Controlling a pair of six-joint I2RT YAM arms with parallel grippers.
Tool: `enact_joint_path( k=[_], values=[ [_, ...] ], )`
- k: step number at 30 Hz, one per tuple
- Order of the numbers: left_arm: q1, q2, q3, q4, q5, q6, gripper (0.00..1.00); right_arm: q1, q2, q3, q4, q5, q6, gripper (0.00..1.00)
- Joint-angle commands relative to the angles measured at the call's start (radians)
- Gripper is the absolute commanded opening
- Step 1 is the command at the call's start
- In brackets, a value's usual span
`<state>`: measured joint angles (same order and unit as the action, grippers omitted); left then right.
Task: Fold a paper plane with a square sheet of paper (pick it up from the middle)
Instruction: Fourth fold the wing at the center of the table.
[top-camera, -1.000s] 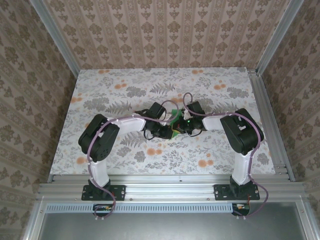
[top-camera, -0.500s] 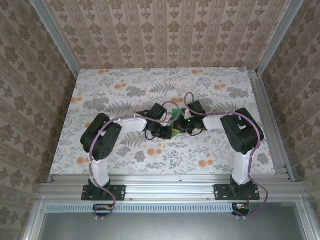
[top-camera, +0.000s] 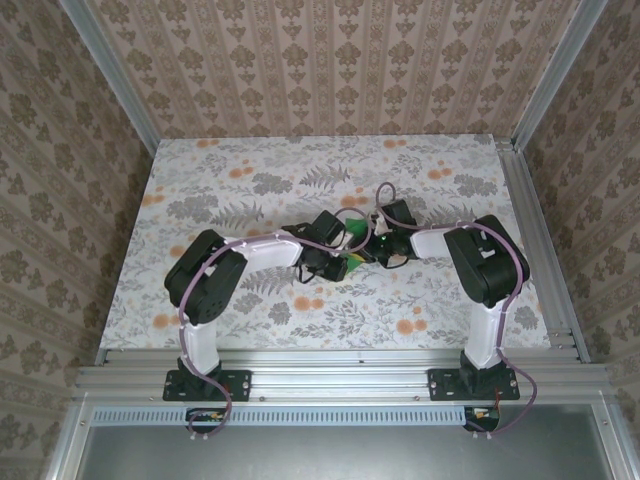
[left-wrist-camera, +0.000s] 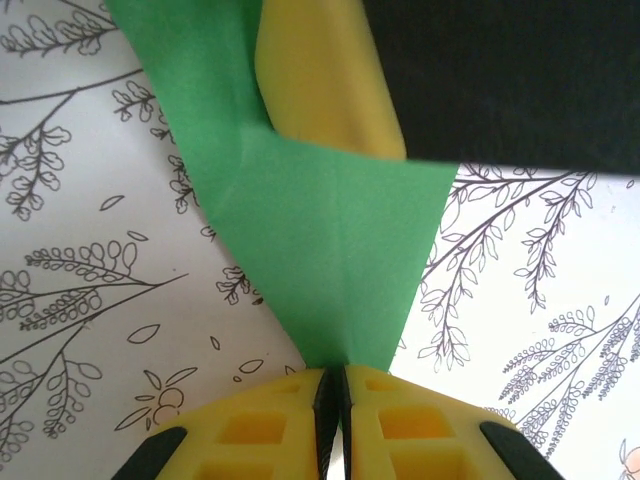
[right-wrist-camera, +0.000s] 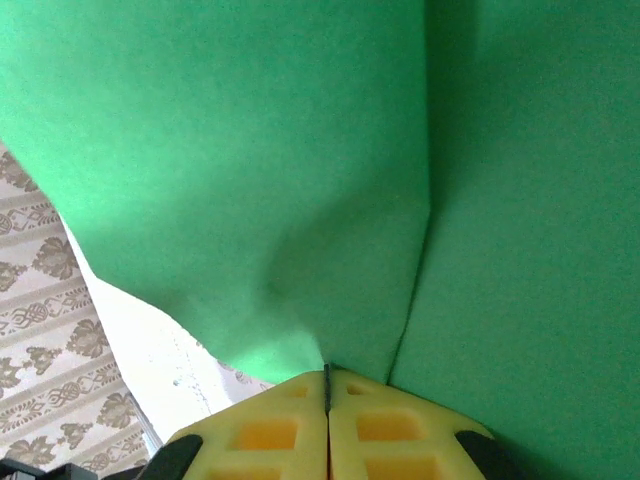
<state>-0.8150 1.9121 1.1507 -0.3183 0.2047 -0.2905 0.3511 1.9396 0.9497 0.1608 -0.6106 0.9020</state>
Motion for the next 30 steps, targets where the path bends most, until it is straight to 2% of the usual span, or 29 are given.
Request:
enact_joint_path(
  k=[1,15,21,30],
  values=[
    [0.006,0.125,-0.066,-0.150,-0.214,0.053,0.14,-0.015,0.023,0.035,-0.022,0.069,0.003,0.10],
    [0.004,0.112,-0.084,-0.158,-0.215,0.063,0.14,-0.018,0.115,0.213,-0.253,0.209,-0.117,0.09],
    [0.004,0.103,-0.099,-0.159,-0.215,0.064,0.14,-0.033,0.134,0.253,-0.288,0.260,-0.141,0.09],
    [0.004,0.104,-0.100,-0.162,-0.213,0.067,0.13,-0.062,0.161,0.338,-0.306,0.275,-0.145,0.09]
  ],
)
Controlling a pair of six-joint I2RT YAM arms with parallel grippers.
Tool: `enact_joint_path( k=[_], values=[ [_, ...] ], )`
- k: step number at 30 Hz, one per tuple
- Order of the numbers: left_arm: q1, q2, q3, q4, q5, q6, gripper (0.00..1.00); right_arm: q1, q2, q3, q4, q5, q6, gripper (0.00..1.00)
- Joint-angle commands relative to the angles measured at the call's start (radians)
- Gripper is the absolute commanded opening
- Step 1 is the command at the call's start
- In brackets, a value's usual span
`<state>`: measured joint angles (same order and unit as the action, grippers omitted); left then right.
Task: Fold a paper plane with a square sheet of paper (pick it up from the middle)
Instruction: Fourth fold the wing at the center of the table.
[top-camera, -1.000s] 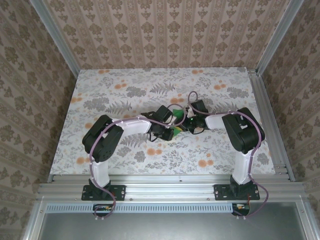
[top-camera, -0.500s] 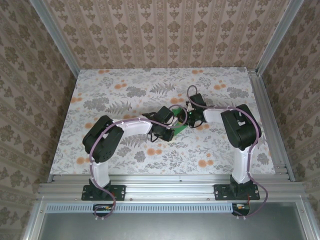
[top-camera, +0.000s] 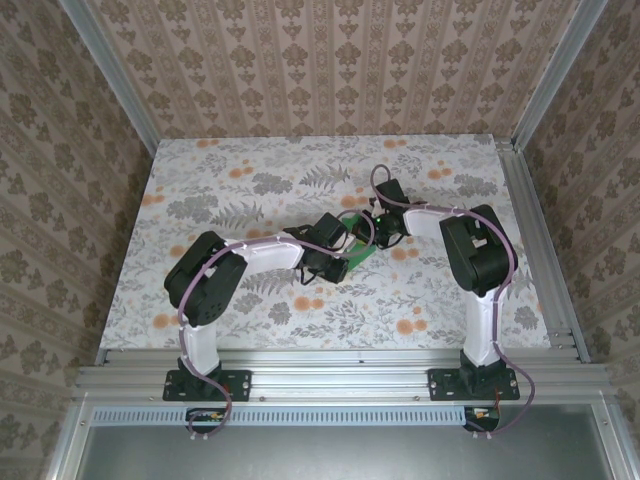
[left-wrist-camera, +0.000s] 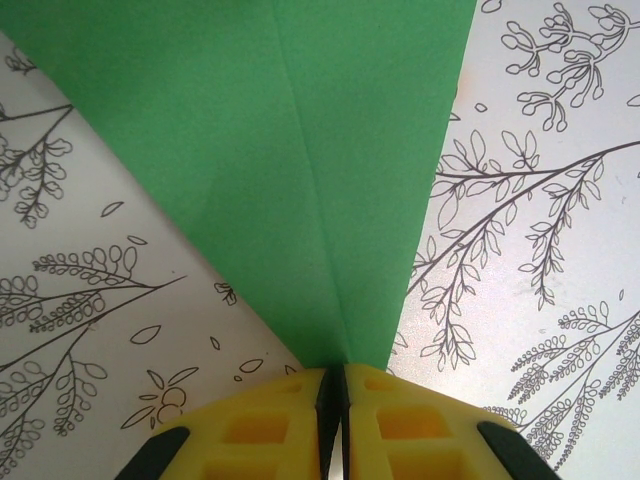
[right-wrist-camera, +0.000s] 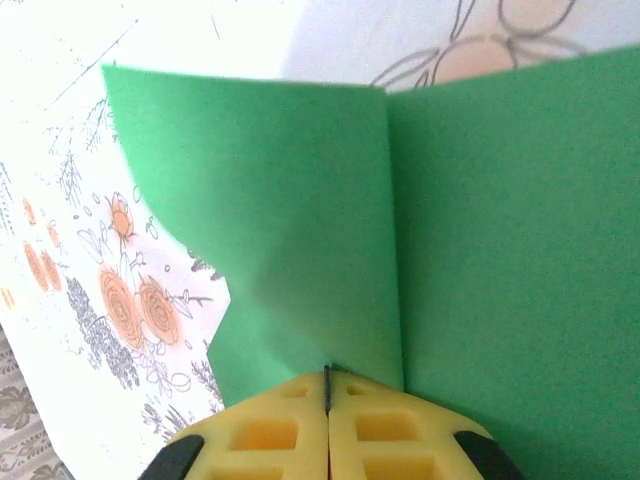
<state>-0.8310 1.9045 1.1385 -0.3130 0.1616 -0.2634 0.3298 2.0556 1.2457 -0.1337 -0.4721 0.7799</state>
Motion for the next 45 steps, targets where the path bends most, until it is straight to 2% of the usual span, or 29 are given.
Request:
enact_joint_path(
  k=[1,7,20,33,39,45],
  values=[
    [0.020,0.112,-0.088,-0.167,-0.169,0.039,0.13,-0.041,0.050,0.057,-0.022,0.139,-0.025,0.09],
    [0.021,0.111,-0.089,-0.170,-0.168,0.041,0.13,-0.055,0.098,0.150,-0.075,0.155,-0.049,0.09],
    [0.023,0.110,-0.089,-0.181,-0.160,0.045,0.13,-0.123,0.169,0.238,-0.090,0.171,-0.069,0.09],
    [0.026,0.115,-0.081,-0.184,-0.135,0.041,0.13,-0.183,0.195,0.292,-0.069,0.119,-0.097,0.09],
    [0.026,0.114,-0.052,-0.186,-0.104,0.039,0.13,-0.189,0.119,0.265,-0.060,0.069,-0.112,0.10],
    [0.028,0.079,0.000,-0.186,-0.058,0.034,0.16,-0.190,-0.040,0.126,-0.053,-0.004,-0.122,0.16]
  ],
)
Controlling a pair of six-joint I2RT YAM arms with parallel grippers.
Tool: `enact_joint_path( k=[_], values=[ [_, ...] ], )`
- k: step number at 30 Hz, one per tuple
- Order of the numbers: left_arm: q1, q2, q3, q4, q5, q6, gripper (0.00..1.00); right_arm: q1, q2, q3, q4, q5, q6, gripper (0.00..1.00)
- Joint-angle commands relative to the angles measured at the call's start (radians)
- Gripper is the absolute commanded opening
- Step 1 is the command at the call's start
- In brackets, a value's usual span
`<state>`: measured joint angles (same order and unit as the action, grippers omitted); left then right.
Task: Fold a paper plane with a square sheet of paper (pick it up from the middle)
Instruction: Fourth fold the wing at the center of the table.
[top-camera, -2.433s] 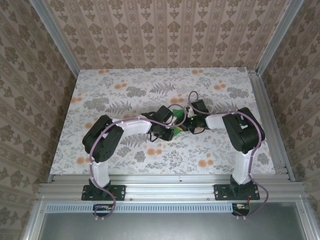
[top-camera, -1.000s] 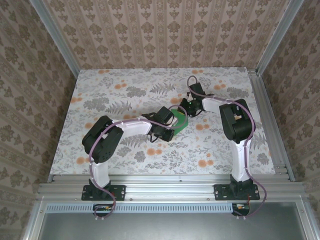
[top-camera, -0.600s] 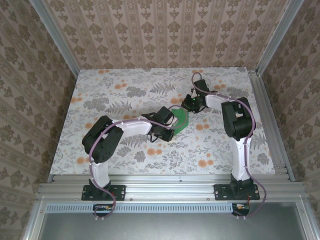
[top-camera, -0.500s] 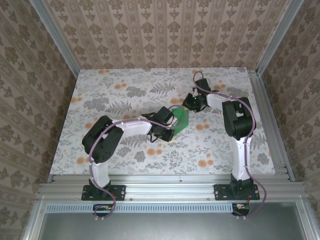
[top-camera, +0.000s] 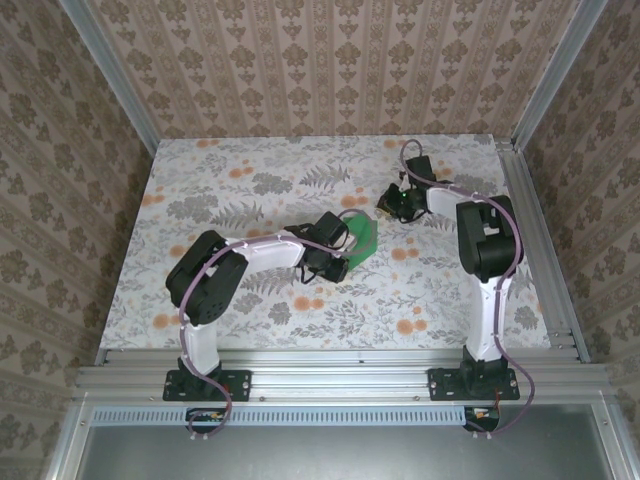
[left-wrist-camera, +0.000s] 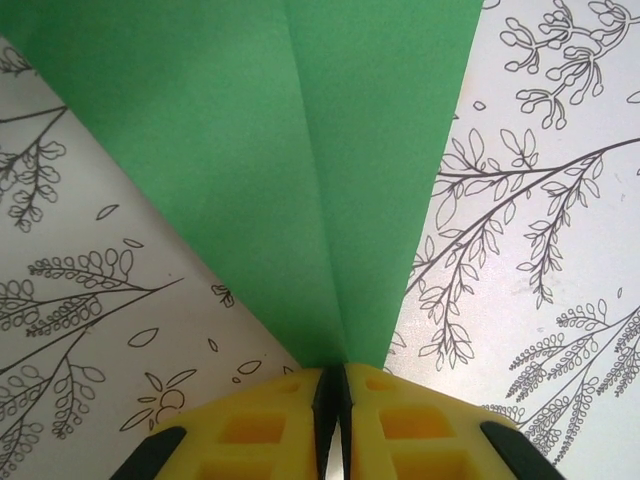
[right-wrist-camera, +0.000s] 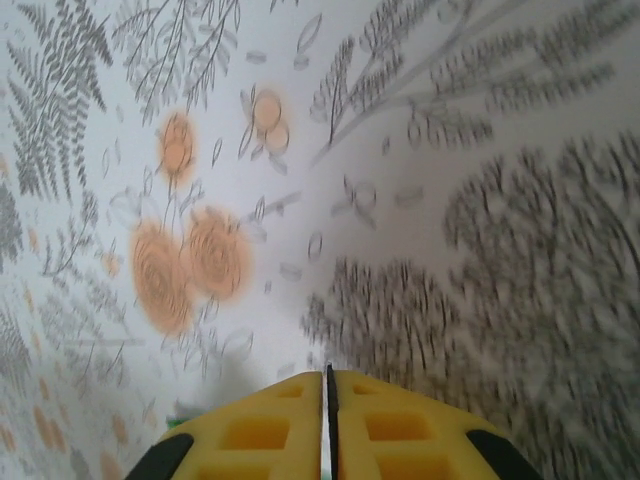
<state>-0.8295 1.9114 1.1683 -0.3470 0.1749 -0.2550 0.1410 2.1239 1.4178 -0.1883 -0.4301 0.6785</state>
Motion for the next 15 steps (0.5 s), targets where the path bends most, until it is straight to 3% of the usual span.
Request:
enact_joint_path(
  k=[1,8,15],
  values=[
    [0.029,0.061,-0.019,-0.150,-0.059,0.023,0.17,0.000,-0.139,-0.080,0.010,-0.065,-0.018,0.18],
    [0.048,-0.008,0.059,-0.137,0.038,-0.007,0.25,0.050,-0.255,-0.267,0.087,-0.180,0.038,0.29],
    [0.103,-0.071,0.098,-0.155,0.077,-0.006,0.29,0.135,-0.261,-0.365,0.192,-0.196,0.102,0.37]
  ],
)
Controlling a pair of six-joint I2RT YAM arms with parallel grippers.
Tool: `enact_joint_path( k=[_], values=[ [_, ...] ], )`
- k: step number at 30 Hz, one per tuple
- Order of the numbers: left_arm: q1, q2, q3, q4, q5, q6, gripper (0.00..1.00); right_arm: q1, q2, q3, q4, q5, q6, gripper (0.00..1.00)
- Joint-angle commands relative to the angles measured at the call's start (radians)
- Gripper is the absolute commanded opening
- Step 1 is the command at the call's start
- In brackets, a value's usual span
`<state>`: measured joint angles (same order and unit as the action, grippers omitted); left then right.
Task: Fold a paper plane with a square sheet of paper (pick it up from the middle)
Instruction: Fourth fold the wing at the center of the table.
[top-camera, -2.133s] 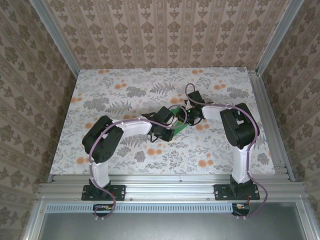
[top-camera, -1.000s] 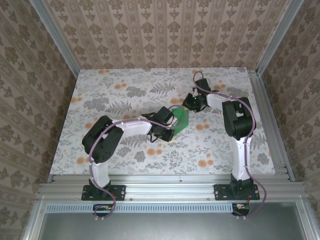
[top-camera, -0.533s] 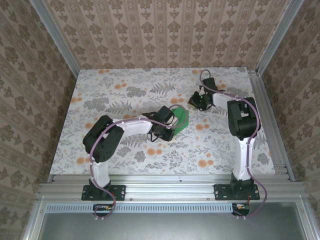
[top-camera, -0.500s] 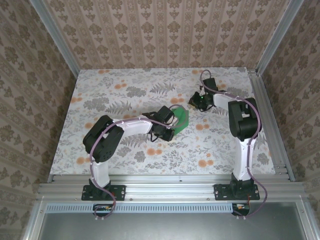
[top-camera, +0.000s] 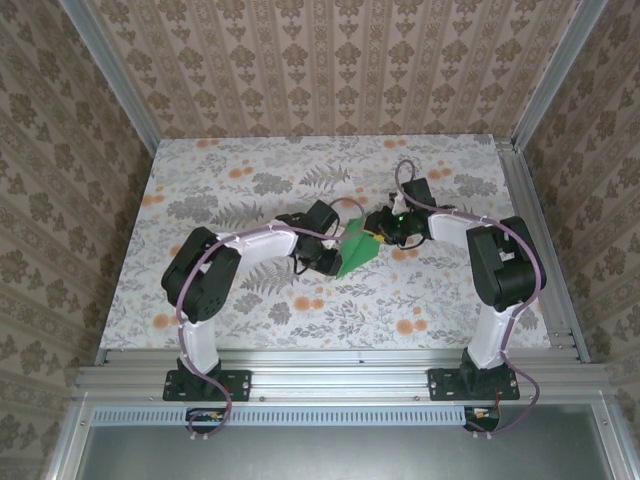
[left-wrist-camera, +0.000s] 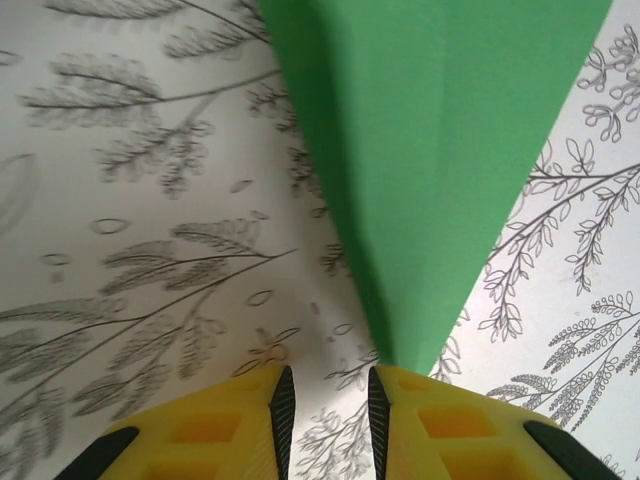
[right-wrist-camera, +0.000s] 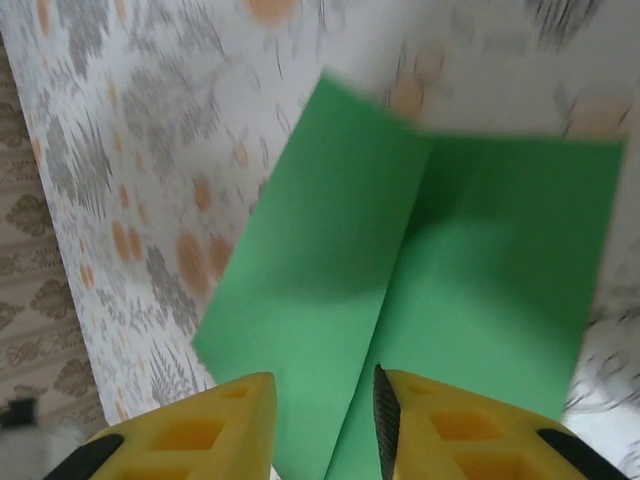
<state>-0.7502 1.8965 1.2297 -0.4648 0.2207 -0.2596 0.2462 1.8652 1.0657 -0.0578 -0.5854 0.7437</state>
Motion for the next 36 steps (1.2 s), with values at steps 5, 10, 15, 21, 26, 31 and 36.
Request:
enact_joint_path(
  k=[5,10,15,21,26,31,36],
  values=[
    [0.070,-0.049,0.054,-0.019,0.085,-0.007,0.30,0.073,0.021,-0.032,0.102,-0.022,0.077,0.39],
    [0.090,-0.048,0.049,0.029,0.139,-0.032,0.31,0.089,0.012,-0.035,0.045,0.025,0.048,0.43],
    [0.097,-0.025,0.050,0.077,0.203,-0.062,0.32,0.093,0.028,-0.035,0.011,0.045,0.037,0.44],
    [0.098,-0.006,0.056,0.113,0.242,-0.079,0.33,0.093,0.039,-0.041,0.006,0.054,0.043,0.44],
    [0.102,0.047,0.068,0.122,0.243,-0.080,0.32,0.098,0.056,-0.043,0.039,0.038,0.069,0.45],
    [0.104,0.076,0.074,0.128,0.228,-0.077,0.26,0.097,0.067,-0.051,0.082,0.009,0.094,0.45],
    [0.107,0.095,0.079,0.127,0.232,-0.073,0.20,0.100,0.087,-0.070,0.192,-0.045,0.148,0.43]
  ],
)
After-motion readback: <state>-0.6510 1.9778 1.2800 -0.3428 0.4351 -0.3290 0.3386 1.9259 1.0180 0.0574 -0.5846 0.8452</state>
